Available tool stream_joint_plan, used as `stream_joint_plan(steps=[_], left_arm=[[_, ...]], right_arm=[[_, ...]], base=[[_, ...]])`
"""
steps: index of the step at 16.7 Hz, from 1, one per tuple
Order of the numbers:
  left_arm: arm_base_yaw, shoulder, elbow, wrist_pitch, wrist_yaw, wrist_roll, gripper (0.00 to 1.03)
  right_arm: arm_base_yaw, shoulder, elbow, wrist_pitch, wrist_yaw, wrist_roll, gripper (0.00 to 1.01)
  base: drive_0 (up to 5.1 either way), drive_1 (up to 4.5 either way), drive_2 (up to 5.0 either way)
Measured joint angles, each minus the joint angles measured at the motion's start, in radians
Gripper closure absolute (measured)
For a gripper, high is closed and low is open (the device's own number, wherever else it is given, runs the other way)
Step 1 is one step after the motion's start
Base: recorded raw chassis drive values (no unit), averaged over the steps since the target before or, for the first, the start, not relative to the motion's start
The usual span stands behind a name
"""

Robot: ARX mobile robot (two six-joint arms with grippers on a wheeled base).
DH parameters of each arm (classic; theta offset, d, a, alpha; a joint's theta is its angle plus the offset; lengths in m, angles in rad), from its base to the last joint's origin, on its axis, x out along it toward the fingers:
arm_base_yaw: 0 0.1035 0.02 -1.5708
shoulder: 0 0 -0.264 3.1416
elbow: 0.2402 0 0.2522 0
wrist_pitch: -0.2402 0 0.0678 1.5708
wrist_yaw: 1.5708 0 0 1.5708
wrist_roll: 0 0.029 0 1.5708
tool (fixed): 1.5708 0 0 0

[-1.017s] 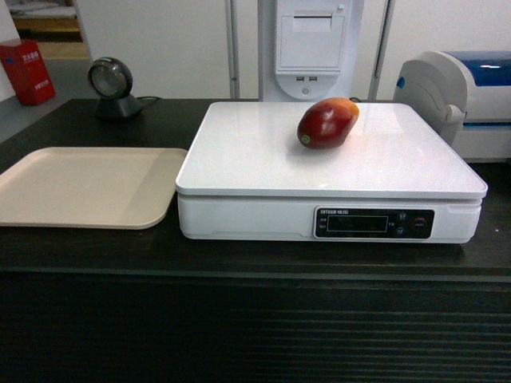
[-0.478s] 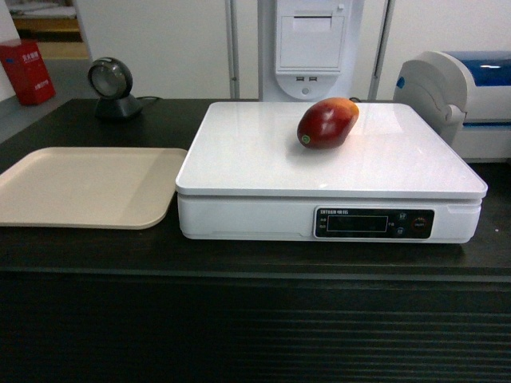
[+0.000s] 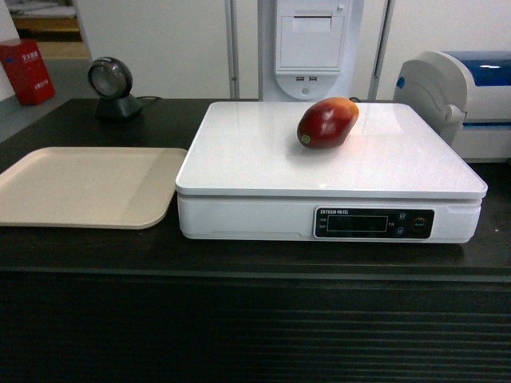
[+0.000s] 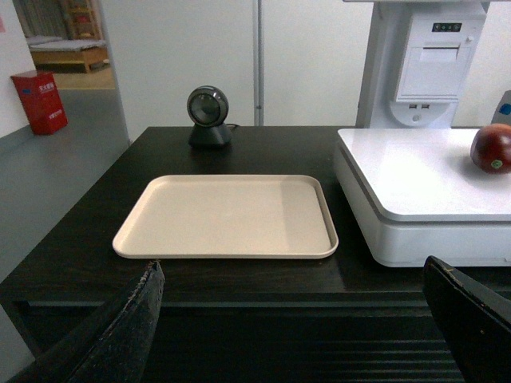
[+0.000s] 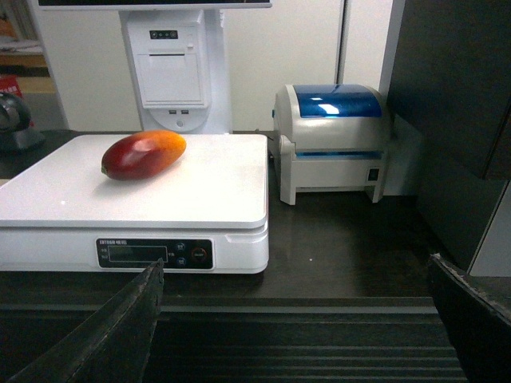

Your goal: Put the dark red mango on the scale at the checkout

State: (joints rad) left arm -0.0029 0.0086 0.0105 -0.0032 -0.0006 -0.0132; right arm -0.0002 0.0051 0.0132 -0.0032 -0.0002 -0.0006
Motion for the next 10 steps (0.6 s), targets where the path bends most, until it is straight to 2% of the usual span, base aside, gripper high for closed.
stream_joint_plan(steps=[10], left_arm=[[0.0,0.0,0.0,0.0,0.0,0.002,0.05]], right_arm=[[0.0,0.0,0.0,0.0,0.0,0.0,0.03]], base=[[0.0,0.0,0.0]])
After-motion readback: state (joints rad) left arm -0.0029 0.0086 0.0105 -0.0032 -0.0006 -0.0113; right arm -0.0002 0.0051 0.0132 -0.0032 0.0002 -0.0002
